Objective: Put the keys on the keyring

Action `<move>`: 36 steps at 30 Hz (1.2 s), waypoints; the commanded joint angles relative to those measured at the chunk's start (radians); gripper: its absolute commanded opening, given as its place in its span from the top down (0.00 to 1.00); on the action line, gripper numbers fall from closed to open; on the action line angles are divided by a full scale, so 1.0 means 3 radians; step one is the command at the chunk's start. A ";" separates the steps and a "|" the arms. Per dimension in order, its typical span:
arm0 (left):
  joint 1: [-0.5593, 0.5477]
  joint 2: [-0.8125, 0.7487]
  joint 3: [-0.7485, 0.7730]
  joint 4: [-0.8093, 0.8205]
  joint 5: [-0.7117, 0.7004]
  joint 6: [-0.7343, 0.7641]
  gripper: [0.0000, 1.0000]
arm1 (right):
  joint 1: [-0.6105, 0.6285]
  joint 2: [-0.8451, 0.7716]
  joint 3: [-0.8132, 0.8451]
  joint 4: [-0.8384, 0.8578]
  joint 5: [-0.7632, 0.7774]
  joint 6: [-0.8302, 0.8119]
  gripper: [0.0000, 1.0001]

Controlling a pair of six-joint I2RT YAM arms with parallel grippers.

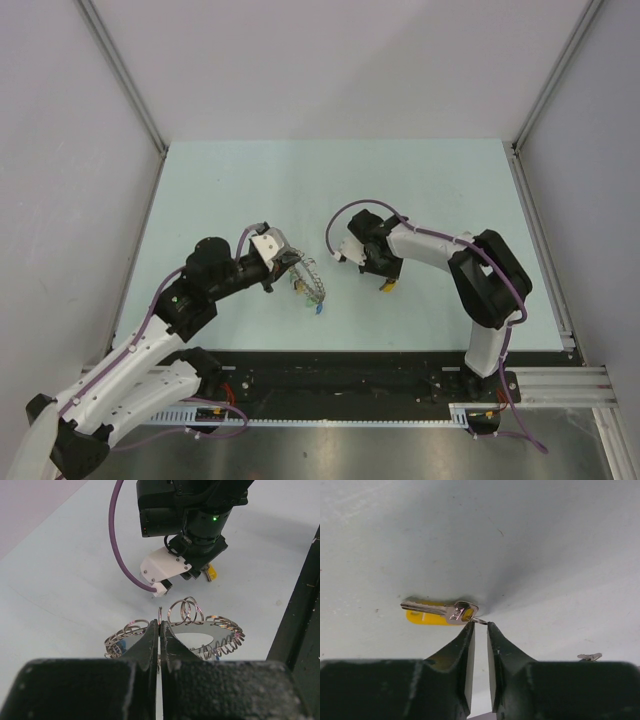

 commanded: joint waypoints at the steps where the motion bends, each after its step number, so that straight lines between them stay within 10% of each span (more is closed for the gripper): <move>1: -0.0015 -0.0043 0.0119 0.0207 0.0013 0.0069 1.00 | 0.0054 0.0009 0.0148 -0.0170 -0.0111 0.0014 0.86; 5: -0.0015 -0.0038 0.0119 0.0207 0.0013 0.0069 1.00 | 0.0079 -0.0073 0.0153 -0.0216 -0.0183 0.0055 1.00; 25: -0.0015 -0.0017 0.0139 0.0177 -0.0064 0.0074 1.00 | -0.0003 -0.1223 -0.0623 0.0422 -0.0623 0.1814 1.00; 31: -0.0015 -0.0007 0.0149 0.0146 -0.0089 0.0090 1.00 | -0.0288 -0.1387 -0.0757 0.0551 -0.0974 0.1416 0.65; 36: -0.0015 0.0019 0.0155 0.0120 -0.0110 0.0126 1.00 | -0.0753 -0.1188 -0.0629 0.0628 -0.1752 0.0931 0.59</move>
